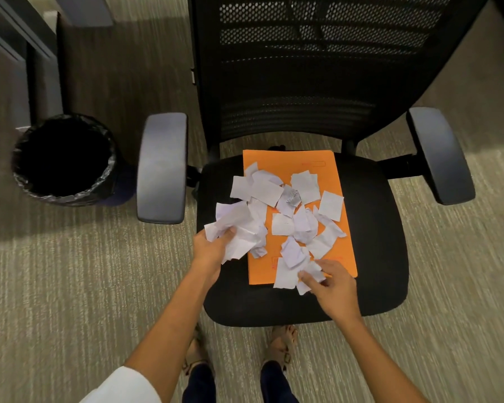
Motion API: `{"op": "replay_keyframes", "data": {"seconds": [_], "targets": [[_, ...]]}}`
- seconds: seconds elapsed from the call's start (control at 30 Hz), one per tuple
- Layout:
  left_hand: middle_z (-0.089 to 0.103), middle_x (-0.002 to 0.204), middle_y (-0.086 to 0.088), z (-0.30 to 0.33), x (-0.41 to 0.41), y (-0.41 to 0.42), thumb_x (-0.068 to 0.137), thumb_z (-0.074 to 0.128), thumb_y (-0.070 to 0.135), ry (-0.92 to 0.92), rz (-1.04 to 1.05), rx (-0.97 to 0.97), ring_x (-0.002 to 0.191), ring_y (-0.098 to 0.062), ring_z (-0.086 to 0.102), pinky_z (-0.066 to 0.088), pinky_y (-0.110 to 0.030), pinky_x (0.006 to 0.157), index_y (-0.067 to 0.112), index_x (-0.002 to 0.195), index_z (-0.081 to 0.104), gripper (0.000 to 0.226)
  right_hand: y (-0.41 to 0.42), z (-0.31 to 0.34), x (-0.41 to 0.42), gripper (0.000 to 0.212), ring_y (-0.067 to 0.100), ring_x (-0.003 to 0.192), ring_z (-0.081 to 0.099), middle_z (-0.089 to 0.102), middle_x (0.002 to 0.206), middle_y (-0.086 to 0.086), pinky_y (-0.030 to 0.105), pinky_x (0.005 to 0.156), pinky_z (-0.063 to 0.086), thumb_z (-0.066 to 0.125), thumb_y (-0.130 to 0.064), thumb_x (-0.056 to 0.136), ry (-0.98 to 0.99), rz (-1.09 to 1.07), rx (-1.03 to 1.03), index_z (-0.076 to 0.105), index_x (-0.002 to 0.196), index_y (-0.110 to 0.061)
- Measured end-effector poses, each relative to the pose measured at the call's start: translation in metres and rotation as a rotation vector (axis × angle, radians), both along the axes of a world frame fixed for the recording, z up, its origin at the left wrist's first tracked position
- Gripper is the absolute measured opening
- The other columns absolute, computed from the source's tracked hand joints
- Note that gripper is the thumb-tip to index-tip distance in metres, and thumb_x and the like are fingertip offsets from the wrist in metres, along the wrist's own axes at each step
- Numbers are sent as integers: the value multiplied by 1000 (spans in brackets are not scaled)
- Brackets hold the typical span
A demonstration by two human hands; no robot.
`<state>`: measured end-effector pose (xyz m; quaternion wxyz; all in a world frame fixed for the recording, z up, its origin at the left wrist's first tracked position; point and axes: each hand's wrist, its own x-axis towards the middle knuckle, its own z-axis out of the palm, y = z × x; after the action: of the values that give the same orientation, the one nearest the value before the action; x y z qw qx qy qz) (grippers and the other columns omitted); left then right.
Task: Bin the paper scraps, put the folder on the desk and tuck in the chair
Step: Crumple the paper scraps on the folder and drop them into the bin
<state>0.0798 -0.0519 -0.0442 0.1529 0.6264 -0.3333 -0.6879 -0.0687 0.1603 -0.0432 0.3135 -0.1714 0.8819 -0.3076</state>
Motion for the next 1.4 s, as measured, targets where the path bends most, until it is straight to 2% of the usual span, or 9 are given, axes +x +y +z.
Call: {"op": "replay_keyframes", "data": {"seconds": [0.13,0.2,0.43,0.8,0.9,1.0,1.13,1.23,1.4], "targets": [[68,107,-6,-1,6,1,89,73,10,16,-26,6,107,-30,66,57,-51,92,19,107,60,24,-20,-18,16,58,24,122,55,56,136,6,33,90,54,85,-38,76,29,-68,121,69,118,-2],[69,114,-10,0,10,1,89,74,12,8,-40,3,109,-32,66,57,-52,91,16,113,61,27,-33,-19,21,56,27,121,57,61,132,10,42,96,52,86,-39,74,49,-93,139,70,114,-4],[68,106,-5,-4,21,4,89,74,13,3,-61,25,96,-23,67,60,-44,80,25,97,59,22,-62,-20,24,28,22,74,66,66,73,-1,26,54,43,83,-40,76,95,-206,268,71,74,-15],[67,120,-10,-9,20,11,87,76,16,-6,-115,97,108,-28,66,59,-49,91,13,128,57,45,-52,-23,19,28,10,63,52,62,72,0,21,52,32,83,-29,80,146,-225,188,60,74,-15],[67,120,-10,-13,22,12,87,76,15,-4,-116,117,107,-28,66,60,-48,87,12,129,57,46,-53,-6,15,34,19,79,62,63,86,0,24,59,44,87,-28,75,80,-339,81,59,90,-16],[68,119,-10,-15,22,13,87,76,14,-4,-124,123,107,-29,66,60,-48,86,11,129,58,45,-60,24,13,43,19,104,61,64,106,-3,38,86,53,89,-29,71,-230,-482,-114,58,100,-26],[71,118,-14,-15,20,18,88,75,12,67,-174,113,107,-32,70,60,-50,88,9,127,62,41,-78,52,26,39,21,99,70,76,100,0,38,81,58,93,-31,63,-445,-236,-233,72,93,-21],[74,113,-14,-7,20,20,87,75,8,173,-228,103,104,-31,72,60,-47,87,10,123,66,38,-95,49,41,41,25,85,72,75,88,8,37,68,60,95,-26,60,-325,-43,-115,70,86,-8],[75,108,-15,2,30,10,87,64,6,290,-266,176,98,-31,72,59,-45,84,9,116,69,29,-110,42,45,43,20,73,67,71,78,2,33,64,55,96,-37,56,-183,62,49,66,76,-12]]}}
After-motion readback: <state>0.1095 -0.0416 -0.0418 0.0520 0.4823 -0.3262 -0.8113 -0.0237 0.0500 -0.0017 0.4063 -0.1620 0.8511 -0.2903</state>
